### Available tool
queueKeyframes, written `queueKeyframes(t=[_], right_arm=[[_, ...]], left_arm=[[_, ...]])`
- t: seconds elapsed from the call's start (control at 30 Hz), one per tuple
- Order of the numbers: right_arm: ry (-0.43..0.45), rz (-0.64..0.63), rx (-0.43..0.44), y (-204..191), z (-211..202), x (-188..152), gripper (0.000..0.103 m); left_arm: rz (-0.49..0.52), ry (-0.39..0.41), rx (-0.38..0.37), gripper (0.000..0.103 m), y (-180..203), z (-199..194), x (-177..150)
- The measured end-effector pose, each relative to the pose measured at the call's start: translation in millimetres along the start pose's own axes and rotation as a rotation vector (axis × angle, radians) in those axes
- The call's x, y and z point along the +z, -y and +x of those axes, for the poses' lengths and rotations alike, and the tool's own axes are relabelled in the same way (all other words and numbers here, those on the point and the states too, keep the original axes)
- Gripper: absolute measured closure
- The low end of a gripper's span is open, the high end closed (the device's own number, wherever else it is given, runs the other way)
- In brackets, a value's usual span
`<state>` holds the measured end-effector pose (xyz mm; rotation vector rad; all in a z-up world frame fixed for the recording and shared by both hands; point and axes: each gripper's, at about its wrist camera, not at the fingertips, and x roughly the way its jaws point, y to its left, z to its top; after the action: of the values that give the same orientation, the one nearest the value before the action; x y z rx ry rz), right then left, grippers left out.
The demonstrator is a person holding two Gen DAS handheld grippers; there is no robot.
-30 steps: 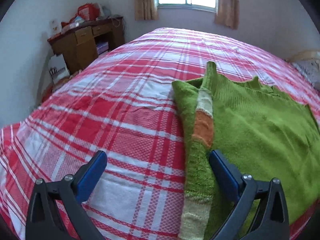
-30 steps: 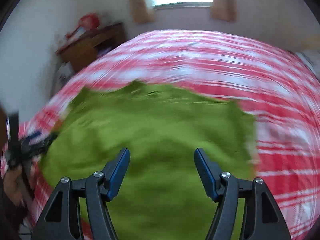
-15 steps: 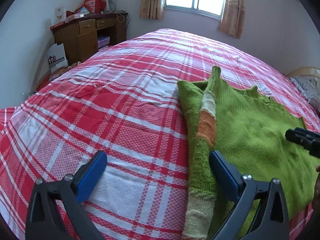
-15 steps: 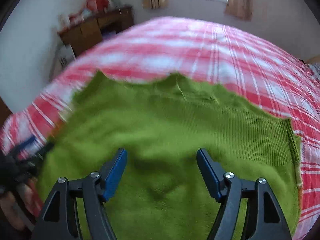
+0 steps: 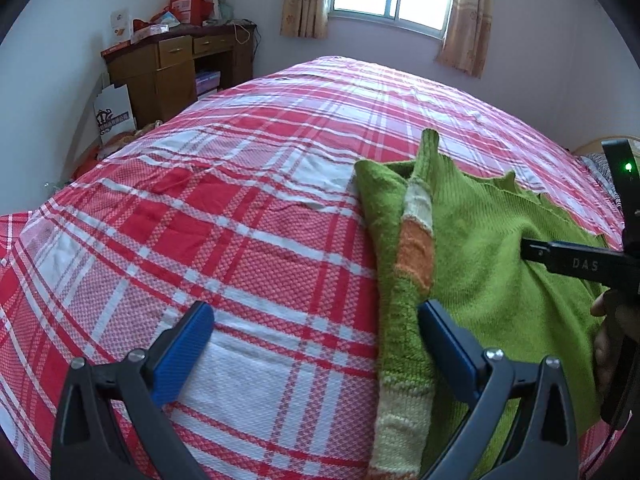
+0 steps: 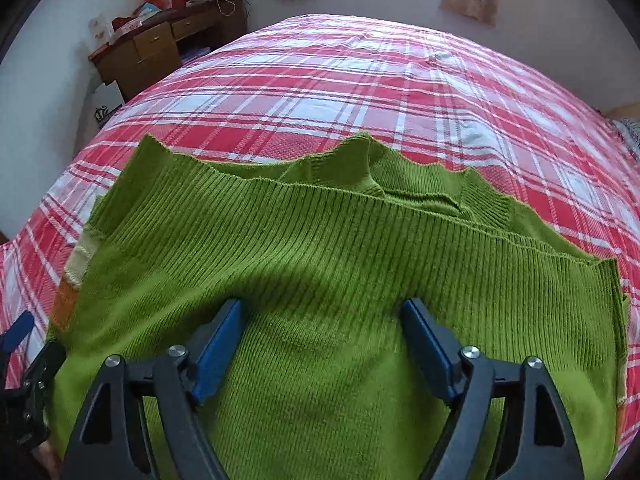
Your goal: Fold small clothes
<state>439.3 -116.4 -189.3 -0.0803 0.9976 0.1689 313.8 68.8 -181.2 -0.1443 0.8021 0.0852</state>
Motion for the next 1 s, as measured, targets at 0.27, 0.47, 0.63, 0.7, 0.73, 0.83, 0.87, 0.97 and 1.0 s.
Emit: queueKeyframes(t=[0.27, 0.47, 0.63, 0.7, 0.73, 0.83, 0.87, 0.97, 1.0], right_arm=[[0.024, -0.007, -0.01, -0.7, 6.0, 5.3, 0.014], [0.039, 0.044, -0.023, -3.4, -20.9, -4.3, 0.013], [0.027, -0.04, -0.026, -36.7, -28.7, -32.1, 0.013], [0.013, 0.001, -0.011, -29.7, -19.3, -23.7, 0.013], [0.012, 0.005, -0.01, -27.2, -13.8, -17.7, 0.013], [0.032, 0.02, 0.012, -22.0, -11.1, -7.6, 0.013], [0.053, 0.034, 0.016, -19.4, -17.6, -8.1, 0.013], [0.119, 0.031, 0.058, -21.3, -47.5, -21.0, 0.013], [0.135, 0.004, 0.064, -25.8, -56.5, -27.4, 0.013]], left_arm=[[0.002, 0.001, 0.003, 0.0, -0.6, 1.0, -0.5], [0.0, 0.0, 0.0, 0.0, -0.7, 1.2, -0.7], [-0.006, 0.0, -0.011, 0.0, -2.6, 1.8, -1.3], [-0.02, 0.01, -0.028, 0.0, -5.6, 0.2, -1.6], [-0.033, 0.019, -0.036, 0.0, -7.9, -1.9, -1.9], [-0.072, 0.03, -0.061, 0.0, -16.9, -5.9, -1.9], [-0.087, 0.035, -0.07, 0.0, -20.1, -7.7, -1.6], [-0.106, 0.028, -0.085, 0.0, -30.6, -12.1, 0.2], [-0.093, 0.024, -0.086, 0.0, -33.1, -13.0, 1.9]])
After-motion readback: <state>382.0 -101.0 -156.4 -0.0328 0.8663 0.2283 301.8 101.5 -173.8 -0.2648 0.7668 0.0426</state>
